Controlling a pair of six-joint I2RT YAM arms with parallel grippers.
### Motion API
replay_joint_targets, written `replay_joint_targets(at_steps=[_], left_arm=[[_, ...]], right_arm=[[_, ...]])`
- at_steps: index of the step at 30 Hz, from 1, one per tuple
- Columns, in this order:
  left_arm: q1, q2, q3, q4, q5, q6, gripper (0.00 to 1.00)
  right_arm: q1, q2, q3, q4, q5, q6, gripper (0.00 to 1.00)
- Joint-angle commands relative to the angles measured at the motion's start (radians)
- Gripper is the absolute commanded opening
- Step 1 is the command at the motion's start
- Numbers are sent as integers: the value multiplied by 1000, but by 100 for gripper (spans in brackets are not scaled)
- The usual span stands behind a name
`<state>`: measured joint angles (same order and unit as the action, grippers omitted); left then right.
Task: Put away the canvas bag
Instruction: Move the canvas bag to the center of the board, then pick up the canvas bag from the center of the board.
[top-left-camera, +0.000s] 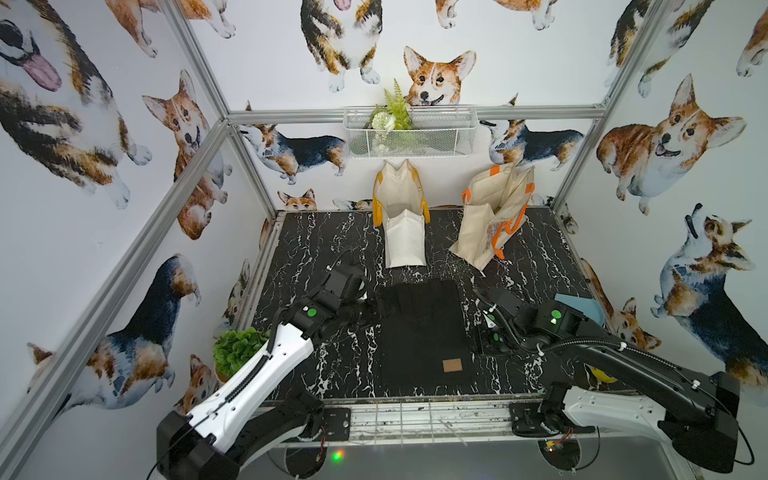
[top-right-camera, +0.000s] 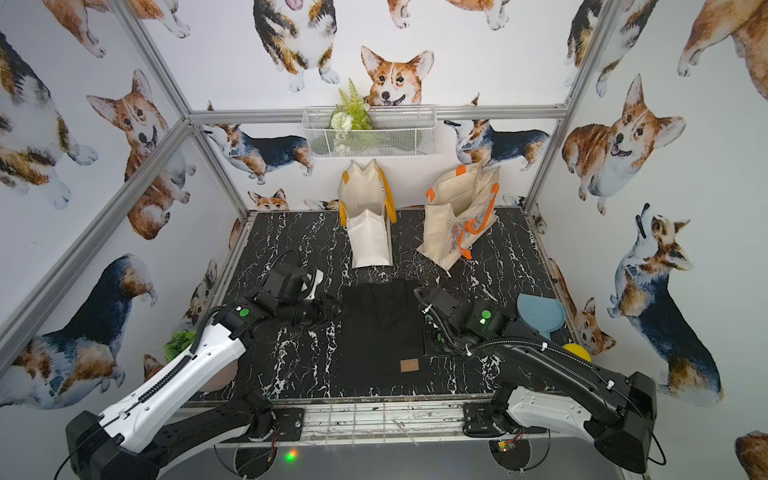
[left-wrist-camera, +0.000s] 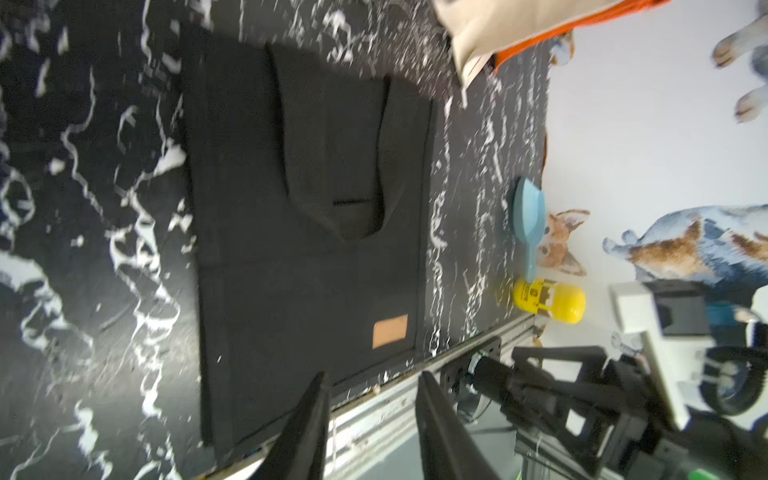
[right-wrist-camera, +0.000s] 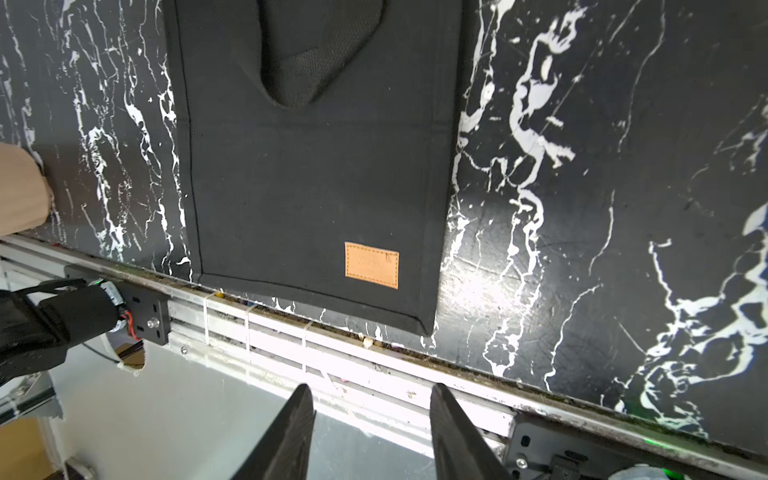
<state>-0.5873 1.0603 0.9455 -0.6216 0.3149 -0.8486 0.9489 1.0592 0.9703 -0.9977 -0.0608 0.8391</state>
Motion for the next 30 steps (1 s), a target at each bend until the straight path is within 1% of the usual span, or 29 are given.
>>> replay_joint_targets(at_steps=[1, 4, 6, 8, 9, 11, 14, 17, 19, 25, 30], left_arm=[[2, 110, 109, 80, -112, 183, 38], [4, 190, 177, 154, -194, 279, 37], [10, 223, 193, 227, -253, 334, 38], [25, 261, 212, 288, -298, 383, 44], [39, 281, 230, 300, -302, 399, 44], [79, 333, 285, 298, -296, 410, 44], [134, 415, 363, 299, -285, 415, 44], [166, 482, 414, 321, -263, 428, 44], [188, 541, 446, 356, -220, 428, 44], [208, 722, 557, 423, -113, 401, 43], [207, 819, 630, 460, -134, 399, 43]], right_arm=[[-1, 19, 16, 60, 40, -17, 48], [-1, -14, -19, 98, 63, 28, 48], [-1, -54, -49, 116, 64, 60, 48], [-1, -103, -97, 123, 69, 111, 48], [-1, -130, -126, 125, 74, 138, 48], [-1, -180, -178, 136, 71, 166, 48], [-2, -224, -220, 128, 77, 165, 48], [-15, -225, -234, 125, 66, 158, 49], [-26, -213, -241, 142, 44, 158, 49], [-74, -166, -233, 177, -20, 110, 49], [-115, -171, -238, 163, -56, 87, 49]])
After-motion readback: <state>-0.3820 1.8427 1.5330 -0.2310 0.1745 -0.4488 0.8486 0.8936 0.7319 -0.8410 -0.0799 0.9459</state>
